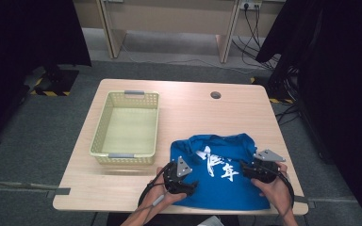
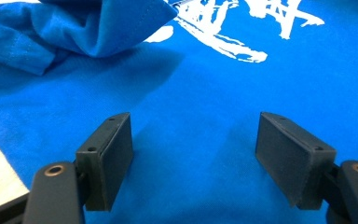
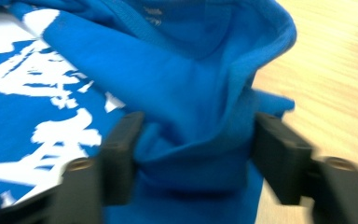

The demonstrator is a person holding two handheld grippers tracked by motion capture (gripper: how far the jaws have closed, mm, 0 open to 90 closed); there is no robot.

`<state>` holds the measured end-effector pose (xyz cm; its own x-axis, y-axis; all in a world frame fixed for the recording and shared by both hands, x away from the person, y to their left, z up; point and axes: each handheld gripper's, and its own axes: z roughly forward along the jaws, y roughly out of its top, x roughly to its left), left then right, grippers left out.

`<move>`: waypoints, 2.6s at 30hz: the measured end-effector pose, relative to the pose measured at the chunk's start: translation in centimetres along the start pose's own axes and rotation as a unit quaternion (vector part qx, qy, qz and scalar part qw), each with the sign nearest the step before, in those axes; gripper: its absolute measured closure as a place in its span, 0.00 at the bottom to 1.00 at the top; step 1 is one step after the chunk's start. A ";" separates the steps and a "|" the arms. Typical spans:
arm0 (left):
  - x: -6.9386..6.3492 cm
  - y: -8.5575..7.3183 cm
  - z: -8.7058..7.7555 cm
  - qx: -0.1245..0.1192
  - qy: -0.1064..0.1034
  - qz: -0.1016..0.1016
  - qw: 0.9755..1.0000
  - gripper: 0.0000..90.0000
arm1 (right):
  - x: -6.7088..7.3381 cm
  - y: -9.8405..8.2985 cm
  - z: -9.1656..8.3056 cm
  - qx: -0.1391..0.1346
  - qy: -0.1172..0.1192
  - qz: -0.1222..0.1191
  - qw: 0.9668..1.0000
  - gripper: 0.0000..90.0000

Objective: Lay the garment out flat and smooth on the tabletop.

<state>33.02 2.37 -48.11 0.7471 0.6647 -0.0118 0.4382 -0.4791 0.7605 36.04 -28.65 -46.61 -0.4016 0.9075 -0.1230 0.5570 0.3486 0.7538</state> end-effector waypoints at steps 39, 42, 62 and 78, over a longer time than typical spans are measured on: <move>-0.7 -1.0 -1.1 -0.002 -0.009 0.008 1.000 0.32 | -4.8 3.9 0.2 -0.024 0.032 0.100 0.994 0.38; -0.8 -1.1 -1.2 -0.002 -0.010 0.009 1.000 0.32 | -3.7 3.7 0.1 -0.019 0.046 0.096 0.994 0.35; 0.8 1.8 -1.1 -0.040 0.056 0.016 0.997 0.20 | 4.4 -0.4 -0.1 0.034 0.110 0.007 0.993 0.28; 3.8 5.8 3.8 -0.022 0.110 0.023 0.993 0.60 | 5.7 -1.7 -1.5 0.027 0.110 -0.017 0.993 0.27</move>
<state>40.27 -0.08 -46.26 0.6363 0.7539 0.1632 0.3802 -0.4906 0.7841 31.76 -24.38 -47.63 -0.5670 0.8237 0.0018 0.5764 0.3952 0.7152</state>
